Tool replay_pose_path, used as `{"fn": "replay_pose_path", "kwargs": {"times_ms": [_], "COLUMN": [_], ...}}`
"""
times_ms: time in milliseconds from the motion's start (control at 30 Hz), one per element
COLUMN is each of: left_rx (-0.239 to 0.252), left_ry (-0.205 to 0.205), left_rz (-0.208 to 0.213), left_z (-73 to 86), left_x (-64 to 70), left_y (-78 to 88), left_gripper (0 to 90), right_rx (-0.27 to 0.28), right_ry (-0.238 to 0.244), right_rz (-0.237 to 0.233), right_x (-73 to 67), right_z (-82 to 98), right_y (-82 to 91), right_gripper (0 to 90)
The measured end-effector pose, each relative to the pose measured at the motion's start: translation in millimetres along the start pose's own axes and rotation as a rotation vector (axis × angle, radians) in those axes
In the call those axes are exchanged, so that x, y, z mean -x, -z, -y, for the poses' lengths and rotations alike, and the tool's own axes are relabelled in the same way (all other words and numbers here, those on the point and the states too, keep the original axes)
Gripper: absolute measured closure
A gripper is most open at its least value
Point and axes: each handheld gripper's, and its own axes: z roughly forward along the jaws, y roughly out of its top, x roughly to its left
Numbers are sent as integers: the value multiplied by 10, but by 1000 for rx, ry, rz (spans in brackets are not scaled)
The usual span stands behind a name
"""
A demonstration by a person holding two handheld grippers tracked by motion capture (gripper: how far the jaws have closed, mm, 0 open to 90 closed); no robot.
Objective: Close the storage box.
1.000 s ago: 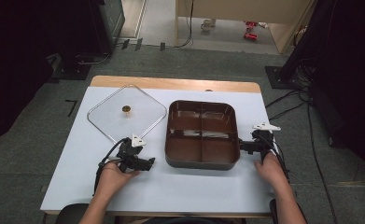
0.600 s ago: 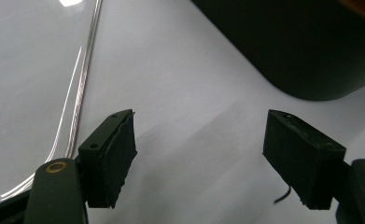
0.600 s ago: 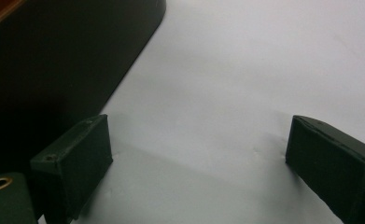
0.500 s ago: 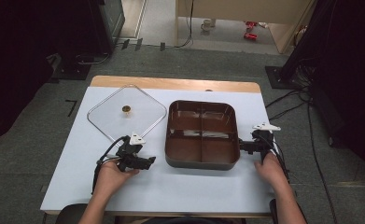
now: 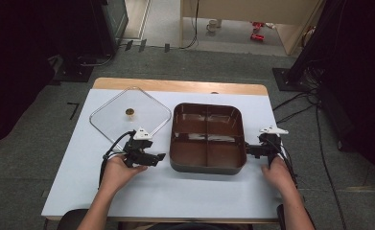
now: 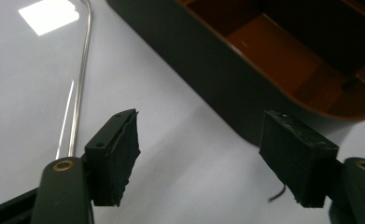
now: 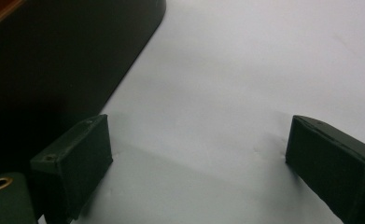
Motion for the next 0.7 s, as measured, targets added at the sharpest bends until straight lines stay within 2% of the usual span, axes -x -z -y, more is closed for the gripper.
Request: {"fn": "replay_pose_path", "kwargs": {"times_ms": [133, 233, 500, 600, 700], "left_rx": [9, -3, 7, -12, -3], "left_ry": [-13, -29, -24, -34, -45], "left_rz": [10, 8, 37, 32, 35], "left_z": [-56, -115, -220, -259, -307], "left_x": [-22, -60, -156, -187, -202], "left_y": [-31, -88, -154, -174, -168], "left_gripper": [306, 309, 377, 385, 397], "right_rx": [0, 0, 3, 4, -2], "right_ry": [1, 0, 9, 11, -6], "right_rz": [0, 0, 8, 10, -5], "right_x": [0, -1, -11, -13, 8], "right_z": [0, 0, 1, 2, -2], "right_y": [1, 0, 4, 5, -2], "right_gripper": [64, 64, 64, 64, 63]}}
